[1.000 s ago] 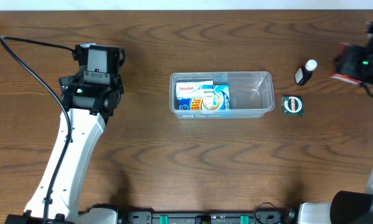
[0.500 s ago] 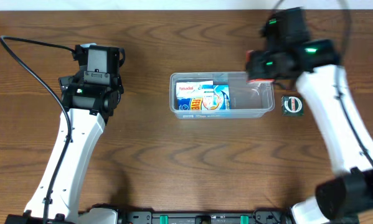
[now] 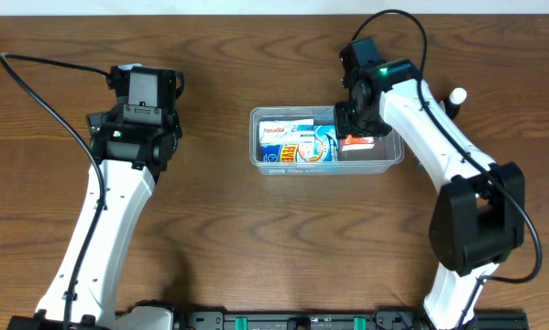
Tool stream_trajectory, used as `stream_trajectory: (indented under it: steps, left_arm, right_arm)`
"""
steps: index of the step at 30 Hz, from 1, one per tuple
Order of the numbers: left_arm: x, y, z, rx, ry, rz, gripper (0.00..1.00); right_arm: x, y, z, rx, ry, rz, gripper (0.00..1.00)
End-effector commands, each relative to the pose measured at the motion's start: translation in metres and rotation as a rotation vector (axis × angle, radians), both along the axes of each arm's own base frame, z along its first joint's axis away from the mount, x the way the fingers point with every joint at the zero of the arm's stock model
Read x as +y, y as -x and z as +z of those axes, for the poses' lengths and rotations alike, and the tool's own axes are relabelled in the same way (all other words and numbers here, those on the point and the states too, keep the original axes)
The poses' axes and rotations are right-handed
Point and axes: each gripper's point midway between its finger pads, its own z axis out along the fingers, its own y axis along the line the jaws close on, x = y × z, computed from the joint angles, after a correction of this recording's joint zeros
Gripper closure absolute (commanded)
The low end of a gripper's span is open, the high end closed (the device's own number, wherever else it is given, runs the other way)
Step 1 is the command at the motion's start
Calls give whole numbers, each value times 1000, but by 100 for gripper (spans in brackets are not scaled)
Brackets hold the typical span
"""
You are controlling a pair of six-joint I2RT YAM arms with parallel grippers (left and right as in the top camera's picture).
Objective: Pack container
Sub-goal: 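Lift the red box and carry it left over the container, then lower the red box into the container's right side and release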
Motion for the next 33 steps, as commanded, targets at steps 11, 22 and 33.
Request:
stream_trajectory:
  steps: [11, 22, 33]
  left_arm:
    - [4, 0, 4, -9, -16, 18, 2]
    - [4, 0, 4, -9, -16, 18, 2]
    - [4, 0, 4, -9, -16, 18, 2]
  right_arm:
    - [-15, 10, -35, 27, 83, -48, 44]
    - [-13, 5, -44, -6, 70, -50, 43]
    - [-12, 2, -44, -18, 63, -61, 40]
